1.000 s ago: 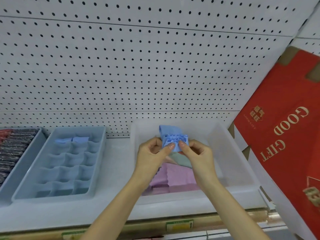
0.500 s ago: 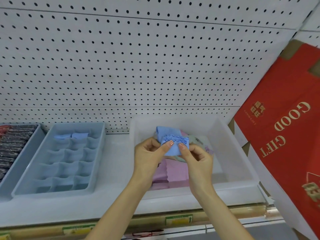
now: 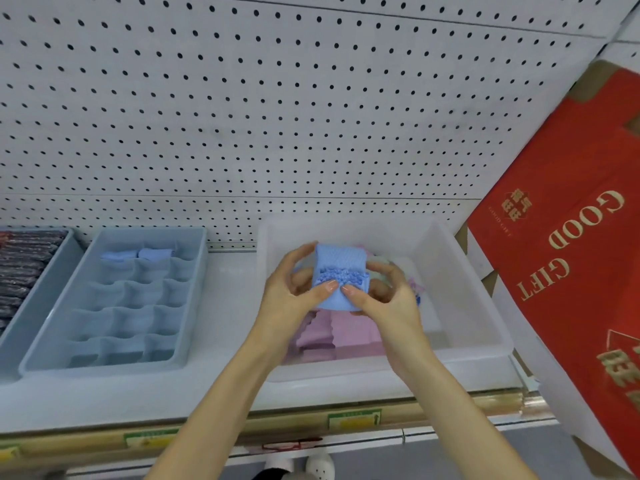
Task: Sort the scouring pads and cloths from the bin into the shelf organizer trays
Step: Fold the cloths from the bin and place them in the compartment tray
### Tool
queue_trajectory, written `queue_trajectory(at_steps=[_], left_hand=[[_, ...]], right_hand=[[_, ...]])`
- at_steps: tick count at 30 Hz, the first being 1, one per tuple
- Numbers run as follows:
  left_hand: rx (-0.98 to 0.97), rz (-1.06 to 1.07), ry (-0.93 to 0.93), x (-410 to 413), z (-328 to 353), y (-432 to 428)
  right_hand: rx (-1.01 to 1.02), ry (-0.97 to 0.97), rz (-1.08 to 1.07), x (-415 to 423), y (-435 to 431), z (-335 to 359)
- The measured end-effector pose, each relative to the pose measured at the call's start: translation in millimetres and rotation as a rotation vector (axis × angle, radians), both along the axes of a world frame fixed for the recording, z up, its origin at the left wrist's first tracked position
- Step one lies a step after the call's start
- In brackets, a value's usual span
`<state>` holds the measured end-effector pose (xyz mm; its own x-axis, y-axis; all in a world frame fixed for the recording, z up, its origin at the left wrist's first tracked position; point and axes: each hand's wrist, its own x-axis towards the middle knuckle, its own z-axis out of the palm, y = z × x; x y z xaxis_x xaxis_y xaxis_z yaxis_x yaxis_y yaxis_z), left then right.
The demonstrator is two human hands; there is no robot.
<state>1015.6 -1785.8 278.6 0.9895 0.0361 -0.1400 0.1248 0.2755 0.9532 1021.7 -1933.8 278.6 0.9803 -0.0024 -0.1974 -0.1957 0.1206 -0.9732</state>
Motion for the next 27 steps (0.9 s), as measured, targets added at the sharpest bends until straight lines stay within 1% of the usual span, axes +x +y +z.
queue_trajectory(at_steps=[1,3,6,9,11,14,17,19,22,25,27], left_hand=[[0.027,-0.053,-0.006,1,-1,5],[0.116,-0.159,-0.026,1,0,14],[0.216,-0.223,-0.043,-2,3,22],[0.250,-0.236,-0.030,-5,4,23],[0.236,-0.230,-0.005,-8,2,20],[0.194,-0.210,0.011,-12,-2,18],[0.095,-0.180,0.046,-14,-6,17],[0.059,-0.180,0.059,-14,-7,17],[0.139,-0.161,0.040,-17,-5,14],[0.256,-0.111,0.015,-20,-2,12],[0.265,-0.072,0.047,-23,-1,13]], right_hand=[[0.021,0.041,0.109,2,-4,1],[-0.003,0.047,0.299,6,-13,1],[0.011,0.026,0.424,9,-18,0],[0.017,0.016,0.438,10,-16,-3],[0.020,-0.023,0.420,11,-14,-7],[0.050,-0.061,0.428,10,-14,-9],[0.144,-0.019,0.469,12,-20,-8],[0.168,0.001,0.514,15,-25,-7],[0.206,0.009,0.608,23,-31,-6],[0.146,-0.020,0.620,28,-29,-10],[0.097,-0.046,0.600,31,-25,-13]])
